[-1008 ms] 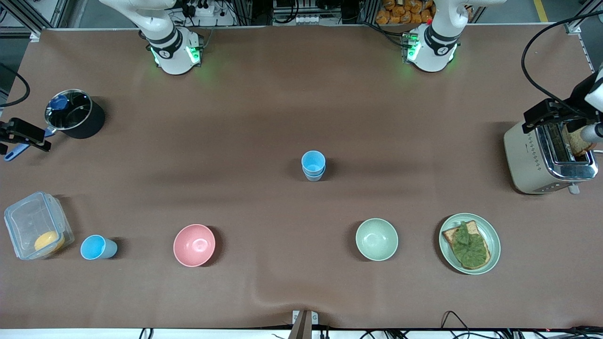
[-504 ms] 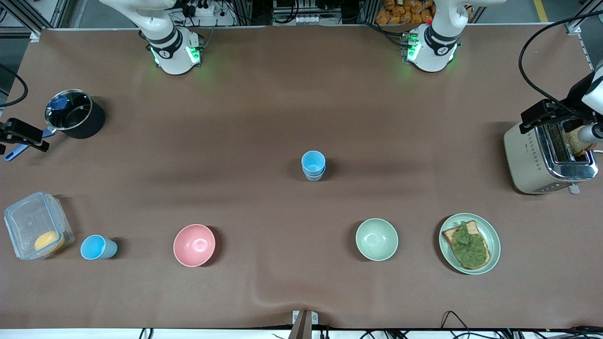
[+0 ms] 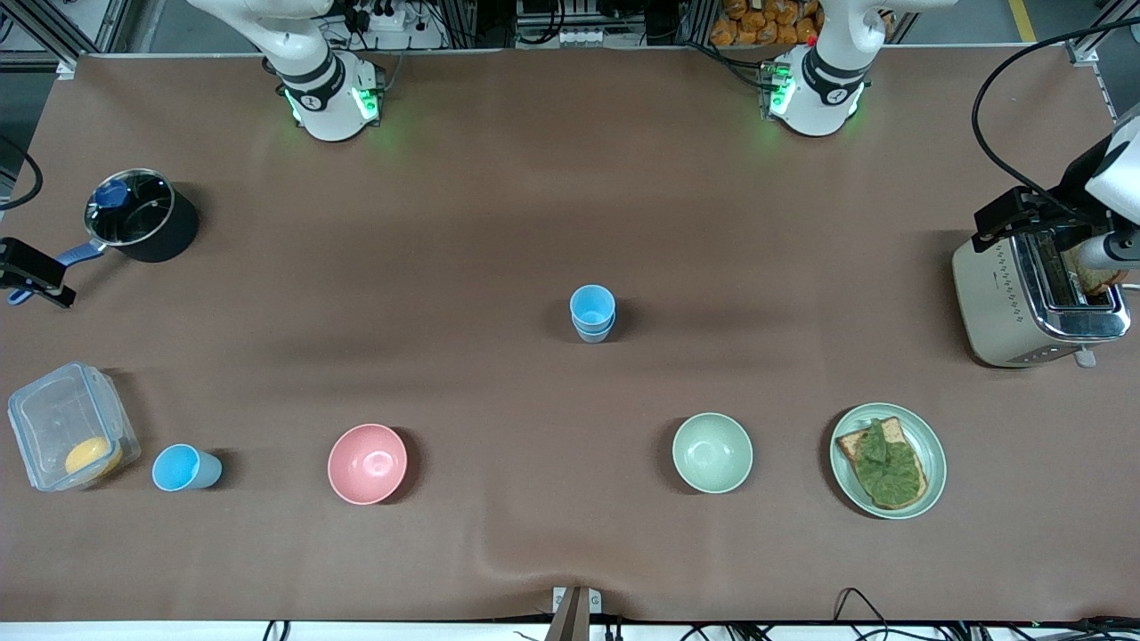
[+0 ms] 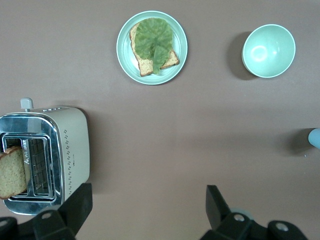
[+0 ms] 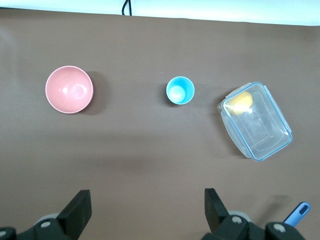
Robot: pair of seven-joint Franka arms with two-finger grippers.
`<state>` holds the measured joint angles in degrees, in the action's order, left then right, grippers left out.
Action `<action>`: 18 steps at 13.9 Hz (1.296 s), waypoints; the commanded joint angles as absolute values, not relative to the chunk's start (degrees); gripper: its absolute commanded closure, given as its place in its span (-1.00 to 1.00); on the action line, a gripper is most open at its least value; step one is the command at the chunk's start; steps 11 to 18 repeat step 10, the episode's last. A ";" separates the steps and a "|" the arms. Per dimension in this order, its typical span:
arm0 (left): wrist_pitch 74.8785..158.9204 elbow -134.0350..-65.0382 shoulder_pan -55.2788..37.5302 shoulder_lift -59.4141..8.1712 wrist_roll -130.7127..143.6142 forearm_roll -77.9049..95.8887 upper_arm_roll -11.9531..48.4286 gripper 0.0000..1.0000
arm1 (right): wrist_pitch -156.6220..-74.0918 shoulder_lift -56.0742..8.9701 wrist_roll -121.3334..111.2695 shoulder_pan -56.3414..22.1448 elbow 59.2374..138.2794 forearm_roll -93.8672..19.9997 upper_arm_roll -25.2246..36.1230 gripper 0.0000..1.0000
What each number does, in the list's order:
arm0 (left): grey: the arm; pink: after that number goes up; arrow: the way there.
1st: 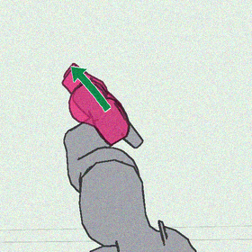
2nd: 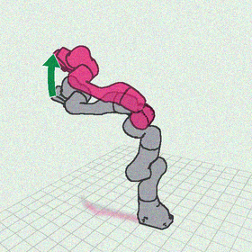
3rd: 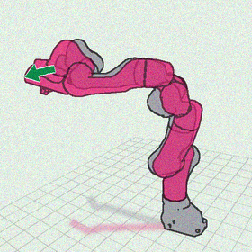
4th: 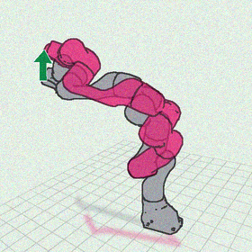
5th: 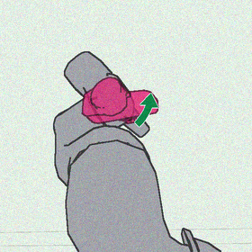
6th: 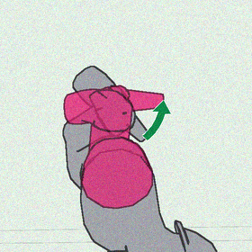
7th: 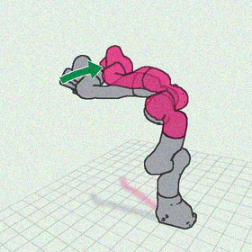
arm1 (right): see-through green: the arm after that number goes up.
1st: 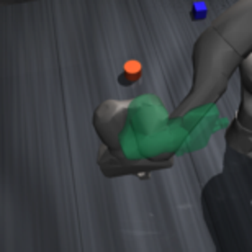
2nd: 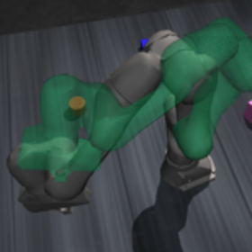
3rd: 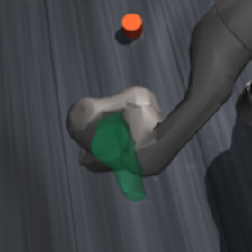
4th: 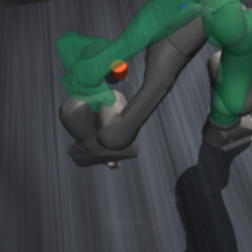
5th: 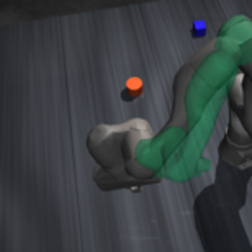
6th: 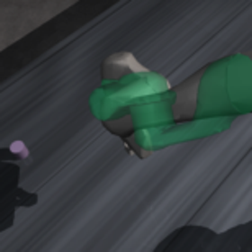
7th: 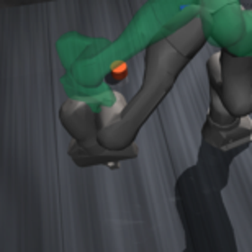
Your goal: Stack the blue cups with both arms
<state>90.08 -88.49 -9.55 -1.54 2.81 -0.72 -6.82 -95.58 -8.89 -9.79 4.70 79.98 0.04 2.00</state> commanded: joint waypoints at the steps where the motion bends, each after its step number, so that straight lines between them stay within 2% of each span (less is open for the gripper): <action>1: 89.38 -87.63 -9.14 -1.58 3.78 0.53 -6.50 -1.00 | -95.36 -9.40 -9.93 4.48 78.75 0.88 1.85 -1.00; 18: 89.30 -87.63 -9.40 -1.41 3.87 0.53 -6.50 -1.00 | -93.87 -9.40 -7.12 4.05 79.37 -0.70 1.58 -1.00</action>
